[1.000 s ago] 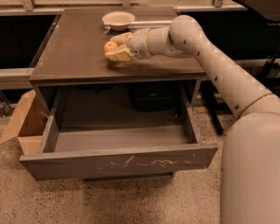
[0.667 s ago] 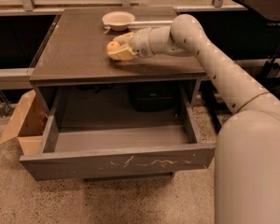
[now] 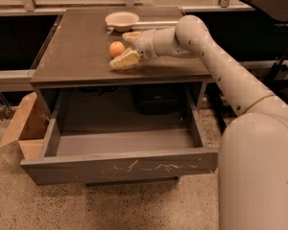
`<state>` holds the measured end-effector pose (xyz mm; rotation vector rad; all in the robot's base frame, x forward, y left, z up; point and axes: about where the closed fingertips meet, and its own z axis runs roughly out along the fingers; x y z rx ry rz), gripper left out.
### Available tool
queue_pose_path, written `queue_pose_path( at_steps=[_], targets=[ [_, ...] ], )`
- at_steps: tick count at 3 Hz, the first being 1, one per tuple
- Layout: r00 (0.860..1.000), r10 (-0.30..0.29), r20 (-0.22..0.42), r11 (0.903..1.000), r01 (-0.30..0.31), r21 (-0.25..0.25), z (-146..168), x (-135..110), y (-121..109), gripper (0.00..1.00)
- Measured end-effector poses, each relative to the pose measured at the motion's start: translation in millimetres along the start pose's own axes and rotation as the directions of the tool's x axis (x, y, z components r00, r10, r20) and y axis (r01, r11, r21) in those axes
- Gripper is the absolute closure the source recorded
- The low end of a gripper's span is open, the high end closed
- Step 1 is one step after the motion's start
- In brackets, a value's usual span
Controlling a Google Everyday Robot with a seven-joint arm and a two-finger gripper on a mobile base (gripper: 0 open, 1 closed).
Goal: Pick orange from top drawer and place on counter
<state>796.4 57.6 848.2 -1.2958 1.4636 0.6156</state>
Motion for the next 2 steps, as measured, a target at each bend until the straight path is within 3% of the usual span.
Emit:
queue_pose_path(
  at_steps=[1,2],
  targets=[
    [1.000,-0.006,0.006,0.9994,0.006,0.034,-15,-2,1,0.00],
    [0.997,-0.061,0.043,0.9900,0.055,0.130,-63,-20,13,0.00]
  ],
)
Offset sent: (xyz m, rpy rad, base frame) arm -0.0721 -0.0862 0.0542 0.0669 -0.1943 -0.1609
